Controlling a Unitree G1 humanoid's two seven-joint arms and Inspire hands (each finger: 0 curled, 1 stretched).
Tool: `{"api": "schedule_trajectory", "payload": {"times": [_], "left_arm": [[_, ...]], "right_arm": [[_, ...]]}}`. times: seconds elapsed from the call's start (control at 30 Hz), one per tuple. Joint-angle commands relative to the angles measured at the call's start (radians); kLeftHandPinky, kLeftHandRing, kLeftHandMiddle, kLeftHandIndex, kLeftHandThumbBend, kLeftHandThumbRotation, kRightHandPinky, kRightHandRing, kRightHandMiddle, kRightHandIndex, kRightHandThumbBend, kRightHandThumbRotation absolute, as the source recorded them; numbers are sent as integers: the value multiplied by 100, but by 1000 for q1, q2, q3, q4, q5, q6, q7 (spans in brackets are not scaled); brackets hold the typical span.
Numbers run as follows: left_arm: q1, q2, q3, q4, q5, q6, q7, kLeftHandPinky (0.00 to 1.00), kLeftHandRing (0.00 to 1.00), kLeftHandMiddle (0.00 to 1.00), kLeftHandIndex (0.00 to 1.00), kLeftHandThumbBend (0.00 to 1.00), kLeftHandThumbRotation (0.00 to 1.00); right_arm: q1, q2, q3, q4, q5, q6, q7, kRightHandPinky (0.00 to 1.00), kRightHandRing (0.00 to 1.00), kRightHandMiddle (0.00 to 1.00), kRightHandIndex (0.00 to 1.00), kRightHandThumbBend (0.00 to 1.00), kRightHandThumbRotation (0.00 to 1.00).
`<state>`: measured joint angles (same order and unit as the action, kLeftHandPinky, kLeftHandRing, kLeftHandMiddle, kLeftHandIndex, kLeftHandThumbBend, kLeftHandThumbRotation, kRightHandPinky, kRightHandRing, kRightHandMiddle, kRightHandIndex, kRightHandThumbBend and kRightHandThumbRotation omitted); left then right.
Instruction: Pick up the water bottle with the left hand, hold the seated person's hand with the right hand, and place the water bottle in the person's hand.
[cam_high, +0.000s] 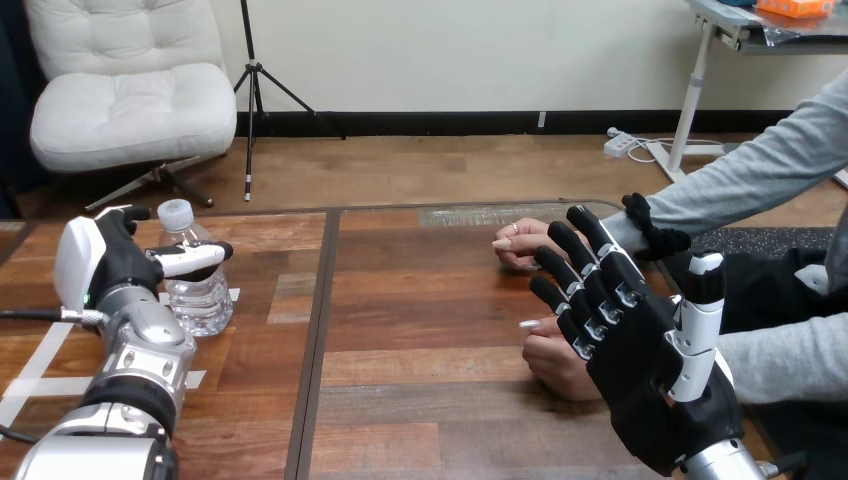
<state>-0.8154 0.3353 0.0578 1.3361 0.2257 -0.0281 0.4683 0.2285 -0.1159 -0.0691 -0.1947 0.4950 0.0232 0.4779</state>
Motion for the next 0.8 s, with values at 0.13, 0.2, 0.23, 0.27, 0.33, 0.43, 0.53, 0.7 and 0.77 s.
{"api": "schedule_trajectory", "payload": {"times": [0.13, 0.2, 0.23, 0.27, 0.33, 0.43, 0.53, 0.7, 0.77], "left_arm": [[-74, 11, 8, -4, -10, -18, -58, 86, 89, 87, 80, 96, 17], [-74, 13, 10, -3, -13, -18, -68, 86, 90, 88, 81, 96, 19], [-75, 13, 11, -3, -15, -17, -77, 86, 90, 88, 82, 96, 20], [-75, 14, 11, -4, -16, -16, -81, 87, 91, 88, 82, 96, 21], [-76, 15, 13, -4, -22, -15, -91, 87, 91, 89, 83, 96, 23], [-77, 16, 15, -5, -30, -16, -105, 88, 92, 90, 84, 98, 27], [-79, 18, 17, -5, -36, -13, -118, 90, 93, 91, 85, 99, 30], [-81, 20, 15, -5, -38, -11, -130, 91, 94, 92, 87, 100, 33], [-82, 22, 14, -5, -38, -8, -141, 92, 94, 92, 87, 100, 34]], "right_arm": [[-36, 8, -1, -68, 14, -19, 0, 100, 100, 100, 100, 96, 100], [-36, 8, -1, -68, 13, -20, 0, 100, 100, 100, 100, 96, 100], [-37, 7, -1, -68, 14, -19, 0, 100, 100, 100, 100, 96, 100], [-37, 7, -1, -68, 14, -19, 0, 100, 100, 100, 100, 96, 100], [-37, 7, -2, -68, 15, -18, 0, 100, 100, 100, 100, 96, 100], [-38, 7, -3, -67, 16, -17, 0, 100, 100, 100, 100, 96, 100], [-39, 6, -3, -67, 16, -17, 0, 100, 100, 100, 100, 96, 100], [-40, 6, -3, -68, 17, -14, -2, 100, 100, 100, 100, 95, 100], [-42, 5, -4, -65, 20, -16, 4, 100, 100, 100, 100, 95, 100]]}}
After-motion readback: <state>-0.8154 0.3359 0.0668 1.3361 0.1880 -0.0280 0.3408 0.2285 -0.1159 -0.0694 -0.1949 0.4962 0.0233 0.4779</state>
